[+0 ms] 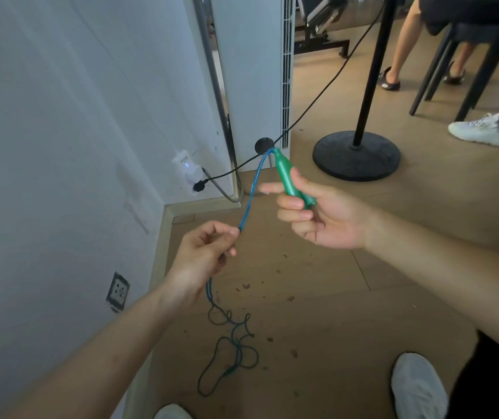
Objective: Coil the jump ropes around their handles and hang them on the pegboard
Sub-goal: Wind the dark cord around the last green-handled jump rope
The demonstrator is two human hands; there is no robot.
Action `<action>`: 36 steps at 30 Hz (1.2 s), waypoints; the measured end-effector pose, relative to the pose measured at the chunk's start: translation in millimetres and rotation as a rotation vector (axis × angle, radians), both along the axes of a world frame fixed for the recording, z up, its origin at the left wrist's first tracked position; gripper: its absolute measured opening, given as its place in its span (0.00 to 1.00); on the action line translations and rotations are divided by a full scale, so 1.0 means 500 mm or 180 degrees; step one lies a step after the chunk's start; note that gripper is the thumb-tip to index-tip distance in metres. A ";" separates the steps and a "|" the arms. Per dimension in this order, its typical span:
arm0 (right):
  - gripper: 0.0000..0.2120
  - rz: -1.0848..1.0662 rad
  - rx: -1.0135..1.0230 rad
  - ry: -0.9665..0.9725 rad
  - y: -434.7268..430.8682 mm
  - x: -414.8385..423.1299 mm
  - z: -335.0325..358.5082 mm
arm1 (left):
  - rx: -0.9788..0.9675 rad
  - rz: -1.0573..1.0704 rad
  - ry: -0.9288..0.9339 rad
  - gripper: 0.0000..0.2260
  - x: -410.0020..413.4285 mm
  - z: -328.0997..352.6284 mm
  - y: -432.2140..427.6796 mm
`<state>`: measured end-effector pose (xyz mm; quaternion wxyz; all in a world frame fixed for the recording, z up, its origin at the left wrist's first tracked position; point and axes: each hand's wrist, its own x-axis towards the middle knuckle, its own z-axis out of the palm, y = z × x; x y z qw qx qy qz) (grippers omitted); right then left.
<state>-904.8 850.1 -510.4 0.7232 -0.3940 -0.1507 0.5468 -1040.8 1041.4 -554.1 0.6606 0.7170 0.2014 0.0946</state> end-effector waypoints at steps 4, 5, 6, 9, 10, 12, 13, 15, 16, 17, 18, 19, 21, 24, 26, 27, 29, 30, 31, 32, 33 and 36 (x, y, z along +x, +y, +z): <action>0.32 0.0450 0.0178 0.0041 0.003 -0.009 -0.002 | 0.0174 -0.0425 0.0317 0.06 0.003 0.011 -0.025; 0.30 0.0541 0.0162 -0.0009 0.002 -0.009 -0.003 | 0.0213 -0.0466 0.0379 0.06 0.003 0.012 -0.029; 0.27 0.0621 0.0124 -0.0065 0.000 -0.008 -0.003 | 0.0250 -0.0481 0.0425 0.06 0.004 0.012 -0.030; 0.18 0.0699 -0.0053 -0.0230 -0.005 -0.005 0.003 | 0.0355 -0.0443 0.0463 0.08 0.005 0.013 -0.024; 0.15 0.0648 -0.0203 -0.0380 -0.007 -0.003 0.007 | 0.0380 -0.0416 0.0461 0.08 0.005 0.012 -0.020; 0.12 0.0563 -0.0668 -0.0954 -0.014 0.005 0.012 | 0.0453 -0.0373 0.0453 0.08 0.006 0.010 -0.011; 0.11 0.0565 -0.0911 -0.1266 -0.016 0.010 0.013 | 0.0511 -0.0367 0.0439 0.08 0.006 0.007 -0.005; 0.07 0.0599 -0.1334 -0.1647 -0.019 0.020 0.006 | 0.0751 -0.0412 0.0365 0.07 0.004 0.002 0.007; 0.06 0.0594 -0.1521 -0.1749 -0.019 0.023 0.000 | 0.1025 -0.0461 0.0314 0.05 0.002 0.000 0.014; 0.04 0.0573 -0.1704 -0.1883 -0.019 0.026 -0.007 | 0.1435 -0.0506 0.0262 0.04 -0.001 -0.002 0.022; 0.04 0.0539 -0.1895 -0.2079 -0.020 0.028 -0.015 | 0.1944 -0.0539 0.0228 0.06 -0.004 -0.004 0.031; 0.04 0.0511 -0.2074 -0.2313 -0.021 0.030 -0.023 | 0.2438 -0.0568 0.0199 0.07 -0.009 -0.006 0.041; 0.06 0.0523 -0.2358 -0.2824 -0.026 0.033 -0.038 | 0.2945 -0.0636 0.0108 0.07 -0.015 -0.003 0.055; 0.08 0.0779 -0.2734 -0.3814 -0.032 0.031 -0.055 | 0.2850 -0.0903 -0.0111 0.07 -0.020 0.011 0.057; 0.09 0.1113 -0.2885 -0.4544 -0.028 0.014 -0.064 | 0.2690 -0.1127 -0.0300 0.06 -0.020 0.024 0.043; 0.10 0.1291 -0.2889 -0.4709 -0.025 0.001 -0.069 | 0.2587 -0.1212 -0.0380 0.05 -0.019 0.029 0.036; 0.12 0.1669 -0.2770 -0.4798 -0.019 -0.026 -0.078 | 0.2365 -0.1262 -0.0522 0.03 -0.016 0.035 0.025; 0.13 0.1793 -0.2680 -0.4843 -0.017 -0.038 -0.080 | 0.2280 -0.1221 -0.0570 0.01 -0.013 0.035 0.023; 0.14 0.1854 -0.2585 -0.4905 -0.016 -0.048 -0.081 | 0.2229 -0.1136 -0.0598 0.01 -0.010 0.033 0.023; 0.14 0.1857 -0.2484 -0.5002 -0.014 -0.057 -0.080 | 0.2194 -0.1034 -0.0612 0.02 -0.006 0.030 0.026; 0.15 0.1813 -0.2395 -0.5130 -0.013 -0.064 -0.079 | 0.2154 -0.0946 -0.0616 0.03 -0.004 0.027 0.028; 0.17 0.1616 -0.2199 -0.5326 -0.012 -0.083 -0.076 | 0.2033 -0.0828 -0.0631 0.04 0.001 0.016 0.029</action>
